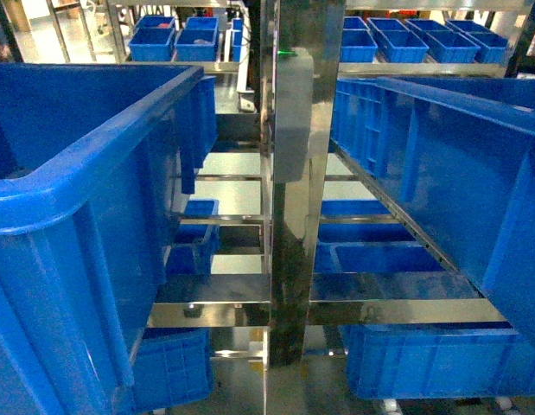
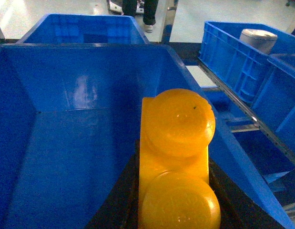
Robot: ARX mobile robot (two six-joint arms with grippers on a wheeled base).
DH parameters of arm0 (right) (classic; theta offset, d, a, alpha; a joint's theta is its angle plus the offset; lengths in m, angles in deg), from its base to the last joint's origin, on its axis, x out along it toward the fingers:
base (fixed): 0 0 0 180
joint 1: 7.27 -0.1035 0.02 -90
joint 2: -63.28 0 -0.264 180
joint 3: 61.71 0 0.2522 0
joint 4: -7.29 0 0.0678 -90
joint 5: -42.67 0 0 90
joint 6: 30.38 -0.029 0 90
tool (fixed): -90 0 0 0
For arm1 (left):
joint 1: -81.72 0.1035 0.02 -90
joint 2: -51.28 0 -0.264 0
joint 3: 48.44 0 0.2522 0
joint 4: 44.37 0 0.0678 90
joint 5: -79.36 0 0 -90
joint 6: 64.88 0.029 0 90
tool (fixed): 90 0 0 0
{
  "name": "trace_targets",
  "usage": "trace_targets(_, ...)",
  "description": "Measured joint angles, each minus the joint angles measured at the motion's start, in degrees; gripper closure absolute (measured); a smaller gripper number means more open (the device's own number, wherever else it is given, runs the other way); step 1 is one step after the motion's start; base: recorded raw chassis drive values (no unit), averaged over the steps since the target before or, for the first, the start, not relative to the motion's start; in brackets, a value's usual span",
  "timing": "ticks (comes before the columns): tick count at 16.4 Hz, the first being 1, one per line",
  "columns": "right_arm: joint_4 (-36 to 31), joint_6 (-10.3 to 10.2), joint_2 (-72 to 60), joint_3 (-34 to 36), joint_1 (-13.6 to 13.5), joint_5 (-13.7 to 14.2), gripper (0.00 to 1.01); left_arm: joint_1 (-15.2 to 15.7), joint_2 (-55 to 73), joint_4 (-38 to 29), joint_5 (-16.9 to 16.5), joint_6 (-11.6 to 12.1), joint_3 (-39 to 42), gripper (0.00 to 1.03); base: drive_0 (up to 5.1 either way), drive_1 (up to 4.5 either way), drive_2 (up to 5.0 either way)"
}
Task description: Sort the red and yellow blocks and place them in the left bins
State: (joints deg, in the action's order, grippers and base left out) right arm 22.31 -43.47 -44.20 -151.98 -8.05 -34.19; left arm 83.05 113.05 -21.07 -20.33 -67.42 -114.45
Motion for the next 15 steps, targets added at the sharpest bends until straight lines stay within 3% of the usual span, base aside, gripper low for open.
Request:
trace_targets(3,0.04,-0.72,2.23,0.02,0.39,0.15,0.68,0.0,0.0,0.02,-0.02,0.0,0.0,0.77,0.0,0.0,0.0)
trace_targets(9,10.58,1.81,-2.93,-2.36,0.98,0.68,0.68,0.02,0.0,0.02,-0.02,0.0,0.0,0.77,0.0,0.0,0.0)
trace_targets(14,10.64,2.45,-5.09,-2.36,1.97,0.81,0.68,0.02,0.0,0.02,-0.02,0.0,0.0,0.77,0.0,0.0,0.0)
trace_targets(15,9.64,2.4,-5.18,-2.25,1.88,0.31,0.64,0.02,0.0,0.0,-0.02,0.0,0.0,0.77,0.0,0.0,0.0)
